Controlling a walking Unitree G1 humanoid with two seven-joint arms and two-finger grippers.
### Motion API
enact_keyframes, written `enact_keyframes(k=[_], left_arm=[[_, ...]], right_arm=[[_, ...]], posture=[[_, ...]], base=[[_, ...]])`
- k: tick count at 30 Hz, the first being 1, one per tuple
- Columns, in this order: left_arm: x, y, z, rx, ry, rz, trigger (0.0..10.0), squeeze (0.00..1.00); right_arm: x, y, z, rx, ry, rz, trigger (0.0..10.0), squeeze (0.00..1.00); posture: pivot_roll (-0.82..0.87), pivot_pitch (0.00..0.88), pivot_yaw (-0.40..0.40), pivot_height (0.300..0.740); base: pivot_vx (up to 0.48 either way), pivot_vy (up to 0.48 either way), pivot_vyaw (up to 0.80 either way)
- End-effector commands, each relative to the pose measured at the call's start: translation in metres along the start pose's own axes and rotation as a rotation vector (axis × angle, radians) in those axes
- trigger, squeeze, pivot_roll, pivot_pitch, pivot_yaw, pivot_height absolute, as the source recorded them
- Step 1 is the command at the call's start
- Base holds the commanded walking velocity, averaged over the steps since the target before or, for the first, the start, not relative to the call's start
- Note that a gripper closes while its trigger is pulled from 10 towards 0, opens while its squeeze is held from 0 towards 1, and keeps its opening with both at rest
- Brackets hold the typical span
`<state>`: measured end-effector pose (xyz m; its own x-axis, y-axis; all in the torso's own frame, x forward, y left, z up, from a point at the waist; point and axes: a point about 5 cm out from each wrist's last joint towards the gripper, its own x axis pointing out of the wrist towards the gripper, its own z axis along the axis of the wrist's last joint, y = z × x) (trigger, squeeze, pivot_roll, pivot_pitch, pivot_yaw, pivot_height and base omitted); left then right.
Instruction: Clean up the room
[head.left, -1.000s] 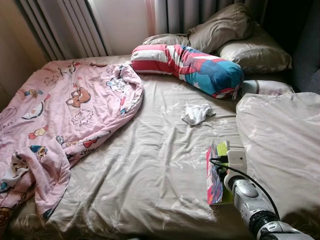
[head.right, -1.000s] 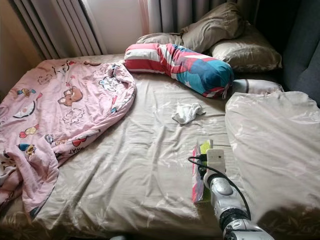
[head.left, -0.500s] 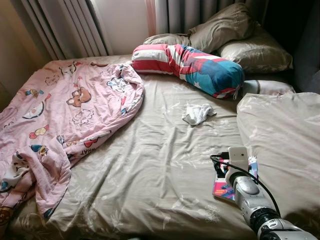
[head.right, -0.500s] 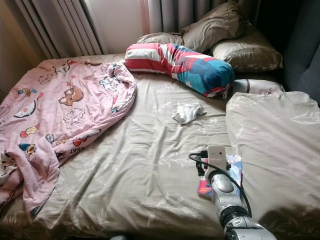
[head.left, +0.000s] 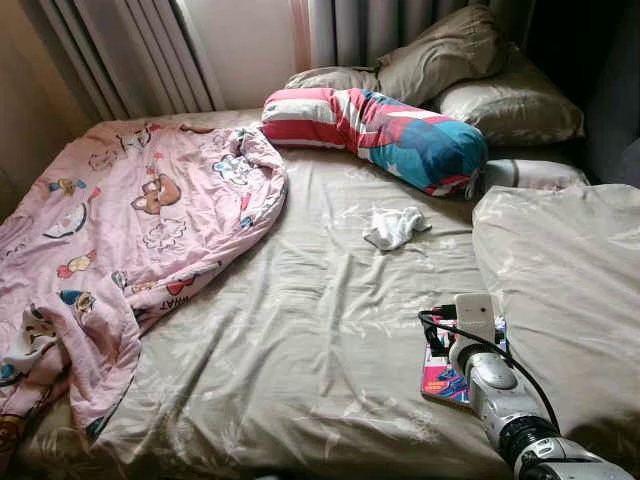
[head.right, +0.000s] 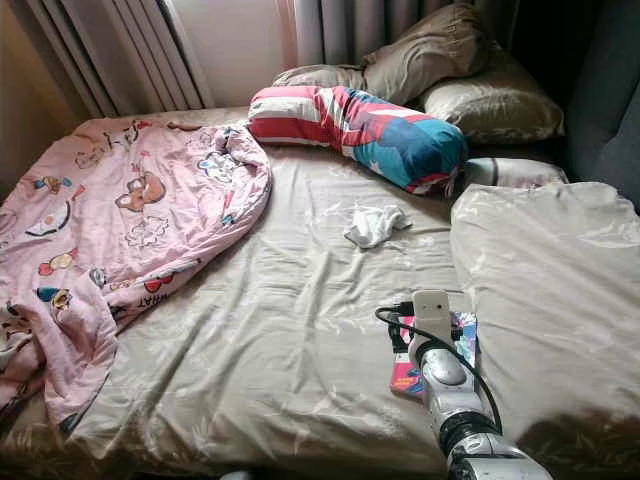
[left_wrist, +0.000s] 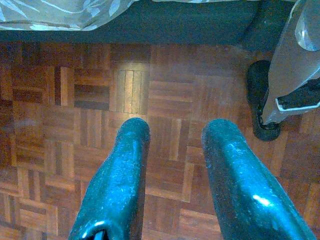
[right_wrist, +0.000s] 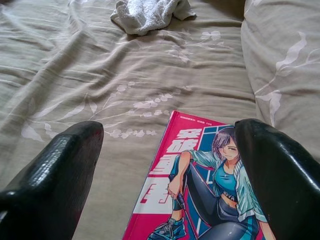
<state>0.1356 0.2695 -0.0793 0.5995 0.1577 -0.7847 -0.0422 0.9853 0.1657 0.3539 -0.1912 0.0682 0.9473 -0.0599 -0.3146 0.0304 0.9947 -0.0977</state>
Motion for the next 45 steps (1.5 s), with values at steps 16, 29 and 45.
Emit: enact_keyframes(k=[16, 29, 45], left_arm=[[-0.003, 0.005, -0.008, 0.017, 0.035, 0.013, 10.0, 0.0], [0.01, -0.033, 0.014, -0.081, 0.018, -0.006, 10.0, 0.0], [0.012, -0.022, 0.022, -0.083, -0.002, 0.026, 10.0, 0.0]], right_arm=[[-0.001, 0.004, -0.005, 0.001, 0.014, 0.012, 10.0, 0.0], [-0.055, -0.017, -0.116, 0.234, 0.221, -0.114, 10.0, 0.0], [-0.075, -0.003, -0.148, 0.269, 0.336, -0.068, 10.0, 0.0]], posture=[[0.11, 0.156, 0.105, 0.635], [0.01, 0.003, 0.002, 0.635], [0.01, 0.0, 0.016, 0.635]], base=[[0.0, 0.0, 0.0], [0.0, 0.0, 0.0], [0.0, 0.0, 0.0]])
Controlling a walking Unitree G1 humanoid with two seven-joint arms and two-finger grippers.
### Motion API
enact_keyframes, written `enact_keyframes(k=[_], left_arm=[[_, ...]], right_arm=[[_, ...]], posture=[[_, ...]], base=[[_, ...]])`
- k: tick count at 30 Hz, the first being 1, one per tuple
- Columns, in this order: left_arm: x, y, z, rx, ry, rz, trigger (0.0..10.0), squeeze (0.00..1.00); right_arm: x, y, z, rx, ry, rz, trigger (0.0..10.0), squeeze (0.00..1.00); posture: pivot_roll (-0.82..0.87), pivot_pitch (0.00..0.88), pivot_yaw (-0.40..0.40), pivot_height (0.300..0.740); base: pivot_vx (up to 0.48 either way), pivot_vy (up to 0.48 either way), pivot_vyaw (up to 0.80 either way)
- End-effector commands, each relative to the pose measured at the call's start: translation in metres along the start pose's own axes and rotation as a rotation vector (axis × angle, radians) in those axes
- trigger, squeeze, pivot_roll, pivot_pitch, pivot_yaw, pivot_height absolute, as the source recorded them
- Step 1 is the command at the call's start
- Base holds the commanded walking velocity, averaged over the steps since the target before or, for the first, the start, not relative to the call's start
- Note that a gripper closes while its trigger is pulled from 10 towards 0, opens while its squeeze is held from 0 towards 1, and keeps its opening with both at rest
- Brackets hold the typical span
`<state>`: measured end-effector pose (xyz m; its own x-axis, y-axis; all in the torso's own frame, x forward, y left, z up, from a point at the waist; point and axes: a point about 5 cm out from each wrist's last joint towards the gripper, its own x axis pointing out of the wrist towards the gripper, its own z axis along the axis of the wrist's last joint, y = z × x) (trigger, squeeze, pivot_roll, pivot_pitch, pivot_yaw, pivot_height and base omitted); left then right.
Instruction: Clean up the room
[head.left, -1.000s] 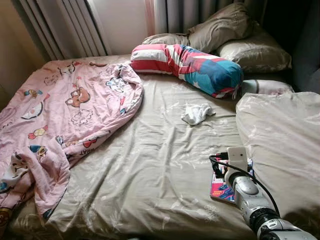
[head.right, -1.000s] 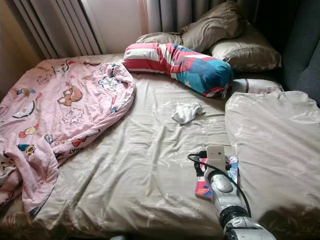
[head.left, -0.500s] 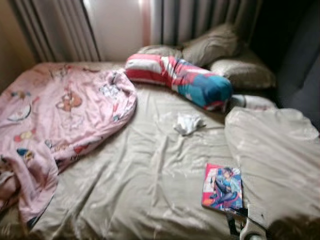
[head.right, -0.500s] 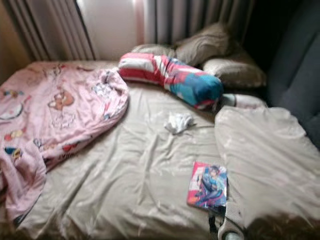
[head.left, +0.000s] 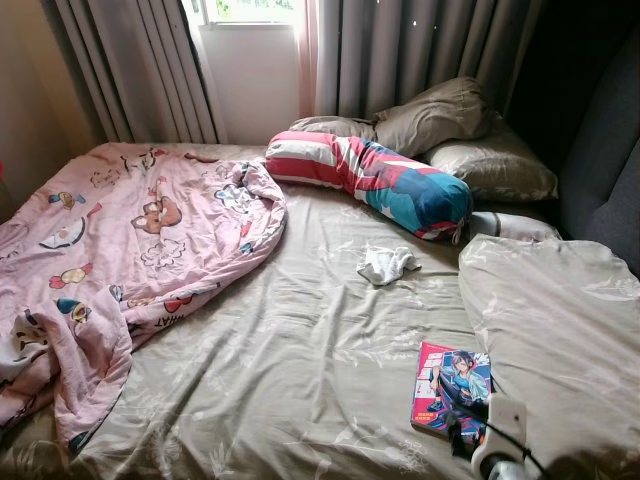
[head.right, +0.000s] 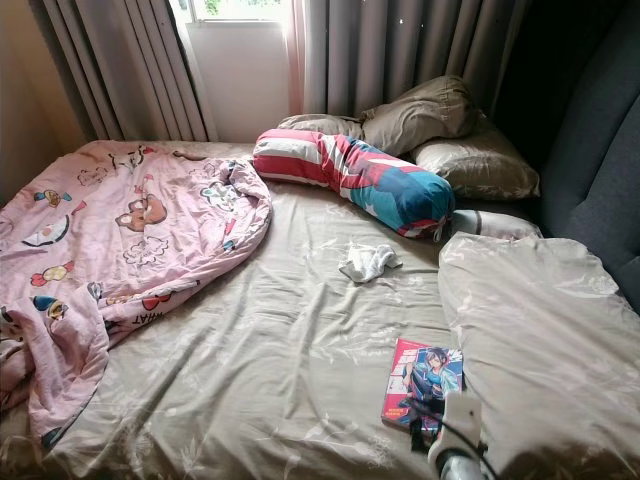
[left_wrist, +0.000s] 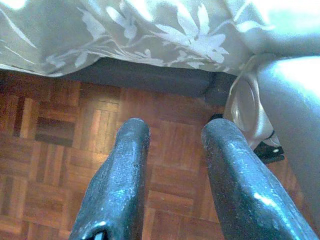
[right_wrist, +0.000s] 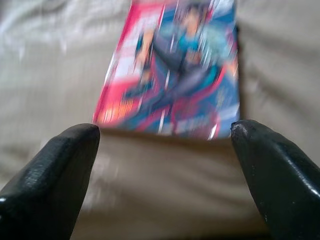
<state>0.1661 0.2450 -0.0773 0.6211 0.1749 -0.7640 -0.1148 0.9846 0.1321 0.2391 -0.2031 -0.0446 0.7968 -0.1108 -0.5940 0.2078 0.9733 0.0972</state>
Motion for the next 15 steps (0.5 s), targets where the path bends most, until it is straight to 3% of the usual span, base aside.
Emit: enact_keyframes(k=[1, 7, 15], left_arm=[[-0.001, 0.004, -0.004, -0.003, 0.027, 0.007, 10.0, 0.0], [0.0, 0.004, -0.002, 0.001, 0.028, 0.001, 10.0, 0.0], [0.001, 0.001, 0.001, -0.003, 0.028, -0.009, 10.0, 0.0]], right_arm=[[-0.004, 0.0, -0.014, -0.003, 0.054, 0.003, 10.0, 0.0], [-0.017, -0.004, -0.047, 0.004, 0.169, -0.018, 10.0, 0.0], [-0.02, -0.005, -0.056, -0.006, 0.217, -0.01, 10.0, 0.0]], posture=[[0.0, 0.0, 0.02, 0.635], [-0.01, 0.0, 0.024, 0.679], [0.0, 0.0, 0.014, 0.74]], base=[[0.0, 0.0, 0.0], [0.0, 0.0, 0.0], [0.0, 0.0, 0.0]])
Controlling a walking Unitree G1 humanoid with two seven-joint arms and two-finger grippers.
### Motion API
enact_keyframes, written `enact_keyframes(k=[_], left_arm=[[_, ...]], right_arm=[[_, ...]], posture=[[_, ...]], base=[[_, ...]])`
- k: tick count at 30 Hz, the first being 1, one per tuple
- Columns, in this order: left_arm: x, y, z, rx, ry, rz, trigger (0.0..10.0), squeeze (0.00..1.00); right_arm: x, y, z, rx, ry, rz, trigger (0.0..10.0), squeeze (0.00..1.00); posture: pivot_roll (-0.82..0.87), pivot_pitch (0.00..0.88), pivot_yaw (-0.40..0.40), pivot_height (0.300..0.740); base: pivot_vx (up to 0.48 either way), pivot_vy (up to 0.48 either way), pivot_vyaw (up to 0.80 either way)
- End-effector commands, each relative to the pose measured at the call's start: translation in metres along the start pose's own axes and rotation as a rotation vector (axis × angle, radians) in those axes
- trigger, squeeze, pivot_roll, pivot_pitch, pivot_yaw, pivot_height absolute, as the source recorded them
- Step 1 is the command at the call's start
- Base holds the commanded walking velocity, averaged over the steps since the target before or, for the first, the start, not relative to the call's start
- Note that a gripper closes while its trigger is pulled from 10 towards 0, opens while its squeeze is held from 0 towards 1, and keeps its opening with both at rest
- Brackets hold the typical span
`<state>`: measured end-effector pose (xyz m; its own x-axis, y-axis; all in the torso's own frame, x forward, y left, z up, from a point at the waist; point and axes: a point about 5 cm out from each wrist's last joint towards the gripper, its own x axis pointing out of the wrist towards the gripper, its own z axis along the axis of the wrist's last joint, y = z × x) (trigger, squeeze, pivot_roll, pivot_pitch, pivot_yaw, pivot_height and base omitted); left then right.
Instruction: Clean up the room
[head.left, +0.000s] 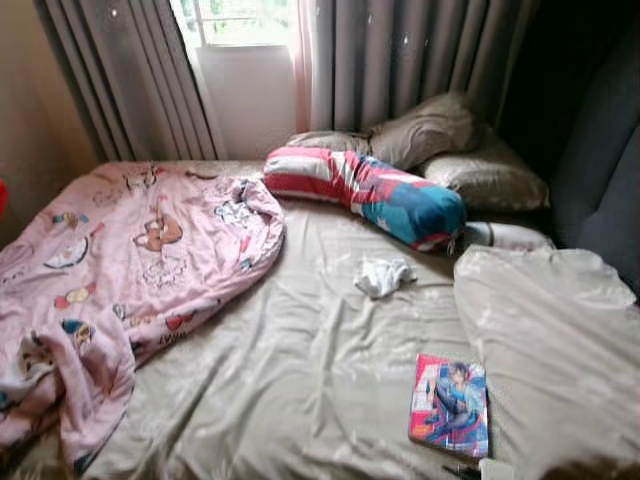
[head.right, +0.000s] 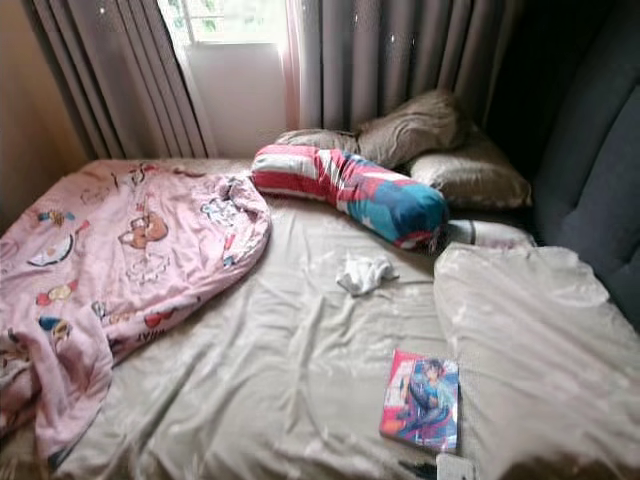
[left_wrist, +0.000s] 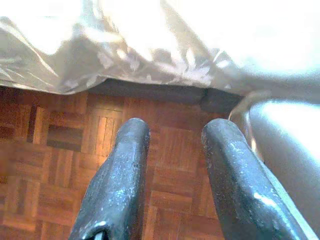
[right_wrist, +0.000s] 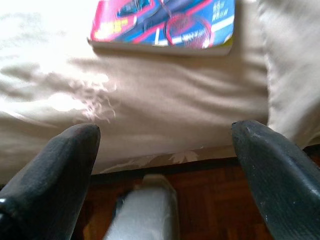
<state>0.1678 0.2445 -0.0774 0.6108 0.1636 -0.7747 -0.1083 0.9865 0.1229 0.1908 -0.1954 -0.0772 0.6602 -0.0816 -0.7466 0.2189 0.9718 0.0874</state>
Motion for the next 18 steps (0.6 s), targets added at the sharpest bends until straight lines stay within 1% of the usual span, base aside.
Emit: enact_keyframes(k=[1, 5, 6, 8, 13, 14, 16, 18], left_arm=[[0.0, 0.001, -0.001, -0.003, 0.013, 0.001, 10.0, 0.0], [0.0, 0.0, -0.001, -0.008, 0.018, -0.002, 10.0, 0.0], [0.0, 0.0, -0.001, -0.008, 0.018, -0.002, 10.0, 0.0], [0.0, 0.0, -0.002, -0.019, 0.02, -0.003, 10.0, 0.0], [0.0, 0.0, -0.002, -0.034, 0.024, 0.0, 10.0, 0.0], [0.0, 0.0, -0.002, -0.034, 0.024, 0.0, 10.0, 0.0], [0.0, 0.0, -0.002, -0.033, 0.026, -0.002, 10.0, 0.0], [0.0, 0.0, -0.002, -0.031, 0.028, -0.005, 10.0, 0.0]], right_arm=[[0.0, 0.001, -0.003, -0.011, 0.018, 0.005, 10.0, 0.0], [-0.001, 0.001, -0.009, -0.043, 0.054, 0.004, 10.0, 0.0], [-0.001, 0.001, -0.009, -0.043, 0.054, 0.004, 10.0, 0.0], [-0.004, -0.003, -0.016, -0.037, 0.071, 0.012, 10.0, 0.0], [-0.005, -0.006, -0.021, -0.049, 0.092, 0.009, 10.0, 0.0], [-0.006, -0.006, -0.021, -0.049, 0.093, 0.009, 10.0, 0.0], [-0.004, -0.004, -0.018, -0.081, 0.083, 0.019, 10.0, 0.0], [-0.004, -0.004, -0.017, -0.097, 0.077, 0.019, 10.0, 0.0]], posture=[[0.0, 0.0, 0.012, 0.74], [0.0, 0.0, 0.009, 0.74], [0.0, 0.0, 0.009, 0.74], [0.0, 0.0, 0.007, 0.74], [0.0, 0.0, 0.005, 0.74], [0.0, 0.0, 0.005, 0.74], [0.0, 0.0, 0.007, 0.74], [-0.01, 0.0, 0.007, 0.74]], base=[[0.0, 0.0, 0.0], [0.0, 0.0, 0.0], [0.0, 0.0, 0.0], [0.0, 0.0, 0.0], [0.0, 0.0, 0.0], [0.0, 0.247, 0.0], [0.0, 0.377, 0.0], [0.0, 0.422, 0.8]])
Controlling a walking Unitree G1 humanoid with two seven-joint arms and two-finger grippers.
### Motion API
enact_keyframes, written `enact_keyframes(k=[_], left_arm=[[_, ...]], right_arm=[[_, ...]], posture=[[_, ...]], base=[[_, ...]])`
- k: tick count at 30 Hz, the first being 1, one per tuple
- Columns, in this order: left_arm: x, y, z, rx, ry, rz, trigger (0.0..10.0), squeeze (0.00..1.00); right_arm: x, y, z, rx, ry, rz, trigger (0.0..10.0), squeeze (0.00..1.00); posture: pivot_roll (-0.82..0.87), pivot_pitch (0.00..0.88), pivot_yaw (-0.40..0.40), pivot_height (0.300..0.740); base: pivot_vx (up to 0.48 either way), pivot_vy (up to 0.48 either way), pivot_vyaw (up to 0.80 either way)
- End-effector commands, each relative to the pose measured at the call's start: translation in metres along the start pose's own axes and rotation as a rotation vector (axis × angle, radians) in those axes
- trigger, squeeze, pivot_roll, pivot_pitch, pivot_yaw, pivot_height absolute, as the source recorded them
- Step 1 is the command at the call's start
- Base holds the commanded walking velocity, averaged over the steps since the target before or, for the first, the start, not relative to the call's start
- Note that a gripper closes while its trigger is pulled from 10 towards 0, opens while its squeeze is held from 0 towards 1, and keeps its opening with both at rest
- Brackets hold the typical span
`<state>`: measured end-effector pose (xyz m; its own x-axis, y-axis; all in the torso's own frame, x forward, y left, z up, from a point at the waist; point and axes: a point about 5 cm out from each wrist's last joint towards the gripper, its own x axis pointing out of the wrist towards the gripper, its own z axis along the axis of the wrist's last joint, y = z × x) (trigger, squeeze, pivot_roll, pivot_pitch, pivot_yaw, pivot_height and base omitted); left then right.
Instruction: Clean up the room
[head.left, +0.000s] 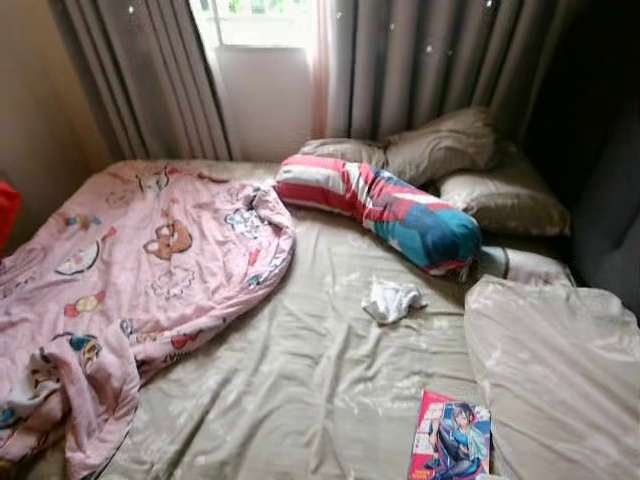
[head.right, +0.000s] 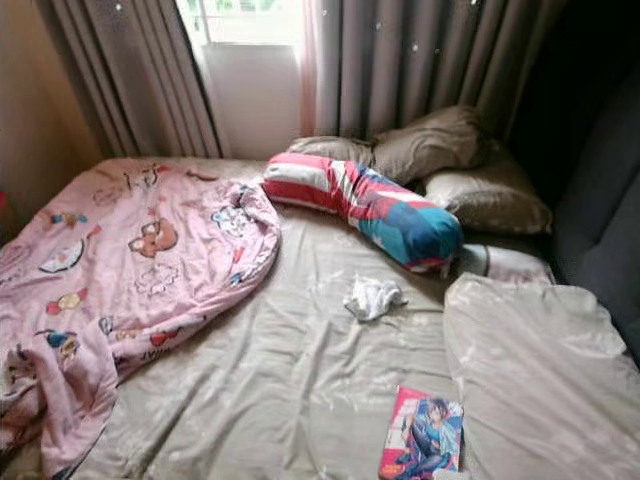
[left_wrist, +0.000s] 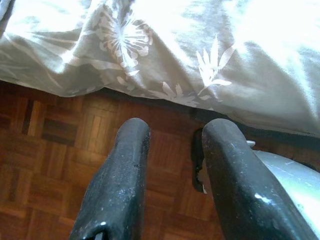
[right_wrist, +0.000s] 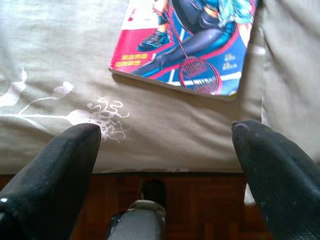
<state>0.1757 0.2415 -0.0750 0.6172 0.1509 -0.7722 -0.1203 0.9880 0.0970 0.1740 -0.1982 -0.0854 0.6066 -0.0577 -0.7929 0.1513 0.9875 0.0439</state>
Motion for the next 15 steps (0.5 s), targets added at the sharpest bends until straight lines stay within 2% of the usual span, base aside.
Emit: enact_keyframes(k=[1, 4, 15], left_arm=[[-0.0023, 0.0036, -0.0094, -0.005, 0.035, 0.008, 10.0, 0.0], [-0.0023, 0.0037, -0.0094, -0.004, 0.036, 0.006, 10.0, 0.0], [-0.0024, 0.0045, -0.0094, 0.001, 0.036, 0.005, 10.0, 0.0]], right_arm=[[0.0004, 0.0029, 0.0001, -0.017, 0.003, 0.008, 10.0, 0.0], [0.0002, 0.0033, -0.0019, 0.006, 0.013, 0.005, 10.0, 0.0], [0.0003, 0.0052, -0.0035, 0.019, 0.027, 0.013, 10.0, 0.0]], posture=[[-0.01, 0.0, 0.007, 0.74], [-0.01, 0.0, 0.007, 0.74], [0.0, 0.0, 0.006, 0.74]], base=[[0.0, 0.435, 0.8], [0.0, 0.457, 0.8], [0.0, 0.48, 0.0]])
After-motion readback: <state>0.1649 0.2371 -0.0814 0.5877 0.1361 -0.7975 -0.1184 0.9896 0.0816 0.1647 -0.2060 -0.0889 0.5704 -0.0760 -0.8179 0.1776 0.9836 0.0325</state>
